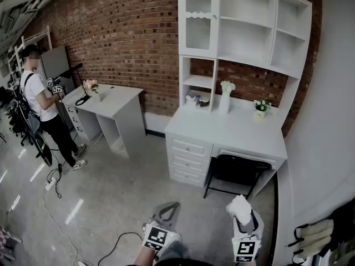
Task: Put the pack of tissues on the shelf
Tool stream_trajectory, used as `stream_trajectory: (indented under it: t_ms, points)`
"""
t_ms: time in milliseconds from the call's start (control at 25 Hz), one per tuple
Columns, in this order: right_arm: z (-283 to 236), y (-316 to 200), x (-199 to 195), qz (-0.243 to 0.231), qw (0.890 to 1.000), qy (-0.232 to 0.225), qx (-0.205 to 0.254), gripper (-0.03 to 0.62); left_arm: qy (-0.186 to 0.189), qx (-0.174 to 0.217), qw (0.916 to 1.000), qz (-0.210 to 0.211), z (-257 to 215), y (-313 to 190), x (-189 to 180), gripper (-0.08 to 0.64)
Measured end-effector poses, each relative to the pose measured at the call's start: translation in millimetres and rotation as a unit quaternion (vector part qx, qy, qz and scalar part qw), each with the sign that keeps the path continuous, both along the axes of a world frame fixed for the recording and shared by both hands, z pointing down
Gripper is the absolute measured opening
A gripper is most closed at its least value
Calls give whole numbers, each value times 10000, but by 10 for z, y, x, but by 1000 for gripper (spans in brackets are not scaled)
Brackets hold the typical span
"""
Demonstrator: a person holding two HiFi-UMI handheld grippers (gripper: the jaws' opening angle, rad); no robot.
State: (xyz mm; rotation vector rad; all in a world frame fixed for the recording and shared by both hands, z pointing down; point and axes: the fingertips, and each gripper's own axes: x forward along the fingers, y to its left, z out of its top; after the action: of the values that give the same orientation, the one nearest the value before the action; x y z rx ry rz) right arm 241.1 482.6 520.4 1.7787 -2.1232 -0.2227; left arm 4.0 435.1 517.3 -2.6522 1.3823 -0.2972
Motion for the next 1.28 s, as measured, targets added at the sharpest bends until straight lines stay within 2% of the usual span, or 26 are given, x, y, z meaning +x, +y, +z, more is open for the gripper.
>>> stream_trajectory:
  t_ms: [520,680,920,1280]
  points:
    - [-150,-294,-55,6,9998,17,219,265,-104,219,9997,55,-108,-241,-103,11]
    - [-160,-436,-59,-39,9994,227,244,265,-217,242,9995,18,-69,-364,-136,11]
    - [-184,-742,-108,35,9998,75,203,265,-87,171,9998,105,-85,-623,-120,11]
    - [-192,-1415,-315,64,10000,-26,58,264,128,255,9996,90,-174,-1335,-238,11]
